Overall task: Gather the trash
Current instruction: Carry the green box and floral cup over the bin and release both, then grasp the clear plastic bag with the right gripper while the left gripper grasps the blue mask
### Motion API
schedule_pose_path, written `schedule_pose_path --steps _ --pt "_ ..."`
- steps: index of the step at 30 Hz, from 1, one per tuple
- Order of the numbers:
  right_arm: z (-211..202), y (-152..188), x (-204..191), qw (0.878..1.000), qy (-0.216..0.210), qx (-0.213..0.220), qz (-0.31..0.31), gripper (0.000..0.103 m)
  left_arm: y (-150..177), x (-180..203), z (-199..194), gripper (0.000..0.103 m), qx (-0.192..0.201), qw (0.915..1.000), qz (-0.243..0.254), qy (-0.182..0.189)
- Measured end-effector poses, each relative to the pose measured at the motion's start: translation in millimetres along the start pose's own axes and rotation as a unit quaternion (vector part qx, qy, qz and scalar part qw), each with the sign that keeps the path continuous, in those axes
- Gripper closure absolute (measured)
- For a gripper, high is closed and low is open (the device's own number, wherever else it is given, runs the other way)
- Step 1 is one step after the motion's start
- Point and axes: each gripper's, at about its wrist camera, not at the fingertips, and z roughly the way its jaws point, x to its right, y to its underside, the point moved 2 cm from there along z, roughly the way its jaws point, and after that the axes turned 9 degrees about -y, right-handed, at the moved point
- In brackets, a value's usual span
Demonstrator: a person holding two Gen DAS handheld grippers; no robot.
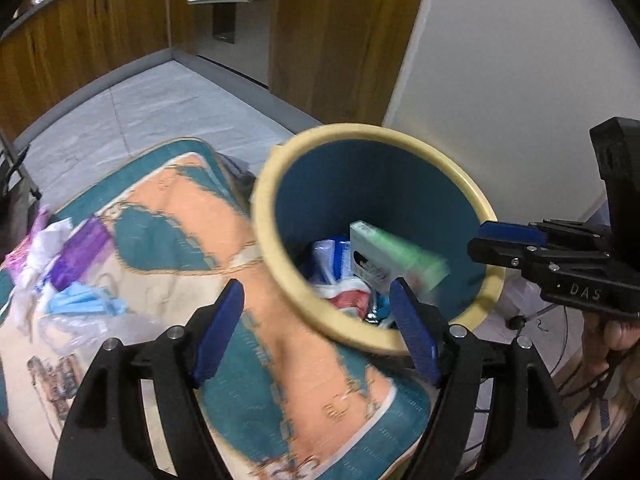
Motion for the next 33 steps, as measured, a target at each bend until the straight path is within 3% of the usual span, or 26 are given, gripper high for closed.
schedule_pose_path --steps 6,11,17,33 --pt "3 -8 -25 0.999 -0.027 0.011 -0.024 0.061 12 -45 -23 0.029 0.011 0.9987 -0.04 -0.03" --pt "12 -15 -64 0.996 -0.05 0.012 -0.066 0.051 26 -83 -35 0.029 0.008 0.9954 -0.08 -0.053" --pt "25 -17 -102 0.992 -0.077 0.007 -0.104 0.05 45 -121 -34 0.029 -0.015 0.9892 -0.128 -0.069" --pt "98 -22 -172 0.975 -0.127 -0.042 -0.178 0.047 83 -200 -48 0.029 -0.016 0.9708 -0.217 -0.102"
